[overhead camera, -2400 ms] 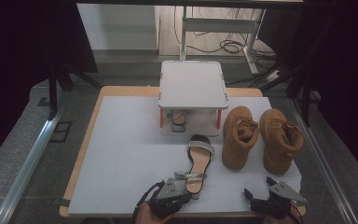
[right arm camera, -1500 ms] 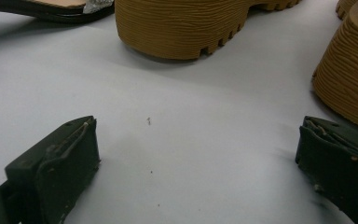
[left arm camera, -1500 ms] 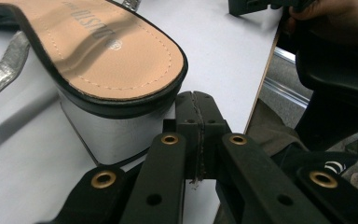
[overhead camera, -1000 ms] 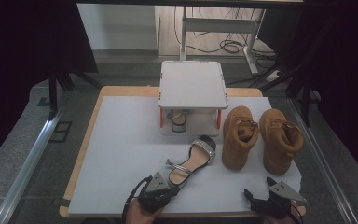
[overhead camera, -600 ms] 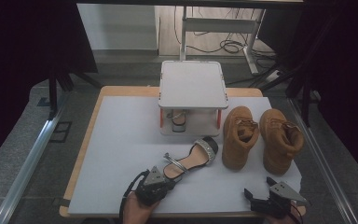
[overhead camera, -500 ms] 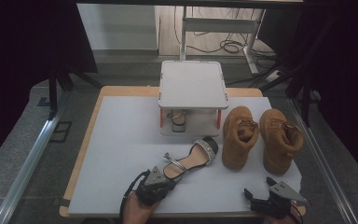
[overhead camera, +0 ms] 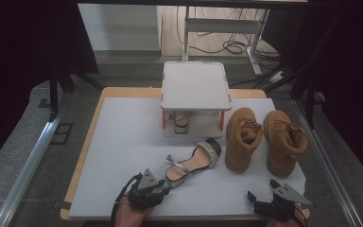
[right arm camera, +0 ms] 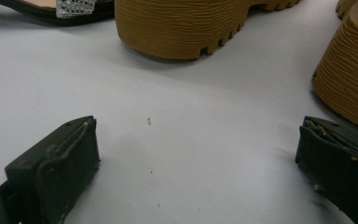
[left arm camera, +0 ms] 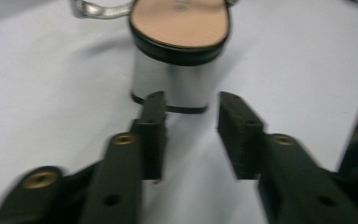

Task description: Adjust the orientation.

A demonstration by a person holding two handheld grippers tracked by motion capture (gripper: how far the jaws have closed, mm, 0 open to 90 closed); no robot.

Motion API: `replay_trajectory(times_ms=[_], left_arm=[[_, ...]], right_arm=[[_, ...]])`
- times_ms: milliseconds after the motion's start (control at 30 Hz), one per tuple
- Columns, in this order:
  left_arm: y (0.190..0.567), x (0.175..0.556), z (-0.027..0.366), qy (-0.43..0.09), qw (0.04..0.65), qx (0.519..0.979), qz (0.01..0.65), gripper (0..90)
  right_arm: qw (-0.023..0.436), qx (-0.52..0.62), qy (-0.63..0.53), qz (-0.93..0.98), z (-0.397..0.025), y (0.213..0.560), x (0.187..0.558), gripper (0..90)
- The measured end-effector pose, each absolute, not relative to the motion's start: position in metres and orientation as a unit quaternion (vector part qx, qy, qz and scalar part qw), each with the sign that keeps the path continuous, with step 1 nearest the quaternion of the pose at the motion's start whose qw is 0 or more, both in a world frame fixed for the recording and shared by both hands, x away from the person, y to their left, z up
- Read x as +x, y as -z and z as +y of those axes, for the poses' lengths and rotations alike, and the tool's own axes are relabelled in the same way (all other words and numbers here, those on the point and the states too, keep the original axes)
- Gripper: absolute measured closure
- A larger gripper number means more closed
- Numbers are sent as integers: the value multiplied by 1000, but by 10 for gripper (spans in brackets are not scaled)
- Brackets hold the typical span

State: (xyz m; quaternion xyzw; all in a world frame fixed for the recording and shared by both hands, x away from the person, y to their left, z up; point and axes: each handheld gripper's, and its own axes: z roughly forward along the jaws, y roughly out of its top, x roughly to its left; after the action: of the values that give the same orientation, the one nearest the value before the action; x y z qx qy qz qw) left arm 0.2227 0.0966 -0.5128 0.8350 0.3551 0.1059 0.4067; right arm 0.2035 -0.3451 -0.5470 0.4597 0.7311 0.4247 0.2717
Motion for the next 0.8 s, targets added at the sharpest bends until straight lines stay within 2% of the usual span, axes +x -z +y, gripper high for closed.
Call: replay_trajectory(times_ms=[67, 133, 167, 400, 433, 500, 633, 800], left_arm=[[513, 226, 96, -108, 404, 836, 356, 498], [513, 228, 95, -107, 404, 836, 356, 475], [513, 232, 95, -104, 404, 837, 355, 425], [515, 244, 91, -96, 398, 841, 355, 327], [516, 245, 90, -97, 397, 840, 357, 284], [517, 247, 90, -97, 397, 840, 358, 255], [518, 252, 87, -93, 396, 841, 357, 224], [517, 259, 80, -89, 390, 848, 348, 227]], right_arm=[[272, 460, -425, 731, -345, 547, 204, 0], [272, 460, -425, 731, -345, 547, 204, 0], [272, 460, -425, 731, -345, 547, 204, 0], [272, 460, -425, 731, -345, 547, 204, 0], [272, 460, -425, 731, -345, 547, 204, 0], [272, 460, -425, 731, -345, 547, 204, 0], [272, 460, -425, 731, -345, 547, 204, 0], [272, 460, -425, 731, -345, 547, 204, 0]])
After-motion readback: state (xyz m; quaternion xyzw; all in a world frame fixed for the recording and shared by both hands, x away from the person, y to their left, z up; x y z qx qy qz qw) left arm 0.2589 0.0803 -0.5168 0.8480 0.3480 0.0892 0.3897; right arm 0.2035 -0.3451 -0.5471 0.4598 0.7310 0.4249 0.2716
